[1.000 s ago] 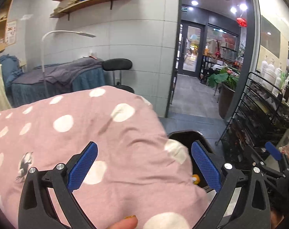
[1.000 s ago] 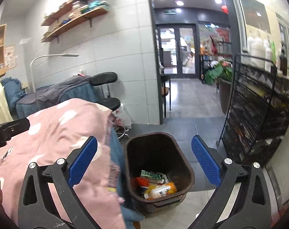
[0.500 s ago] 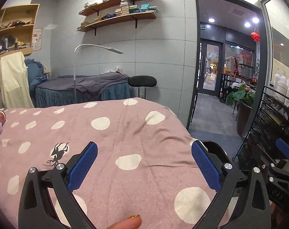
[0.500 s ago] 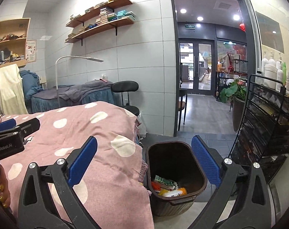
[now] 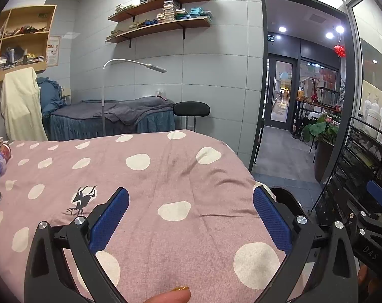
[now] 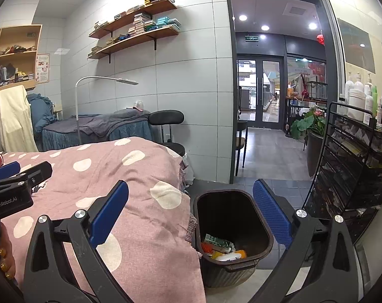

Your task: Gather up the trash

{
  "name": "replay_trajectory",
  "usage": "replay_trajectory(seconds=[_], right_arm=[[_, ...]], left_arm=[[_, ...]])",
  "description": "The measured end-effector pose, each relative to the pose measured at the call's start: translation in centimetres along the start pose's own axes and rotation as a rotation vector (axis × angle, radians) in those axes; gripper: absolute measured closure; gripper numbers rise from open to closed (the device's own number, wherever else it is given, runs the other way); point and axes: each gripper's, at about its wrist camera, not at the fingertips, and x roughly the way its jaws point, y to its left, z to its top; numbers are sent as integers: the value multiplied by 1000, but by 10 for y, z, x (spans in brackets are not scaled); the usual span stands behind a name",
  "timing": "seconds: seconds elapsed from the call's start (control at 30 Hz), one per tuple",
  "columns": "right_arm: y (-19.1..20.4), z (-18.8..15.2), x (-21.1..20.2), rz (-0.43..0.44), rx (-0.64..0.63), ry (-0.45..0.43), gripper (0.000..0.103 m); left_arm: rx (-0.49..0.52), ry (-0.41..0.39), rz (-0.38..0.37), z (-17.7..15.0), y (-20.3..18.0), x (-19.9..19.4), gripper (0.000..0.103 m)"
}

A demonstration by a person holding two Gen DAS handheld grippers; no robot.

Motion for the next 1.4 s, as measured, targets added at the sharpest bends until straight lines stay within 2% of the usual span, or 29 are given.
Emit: replay_trajectory(seconds=[1.4], right_arm=[[-1,-2,2,-8,9,8,6]], left_arm=[[2,-1,-17,7,1,-3,6]])
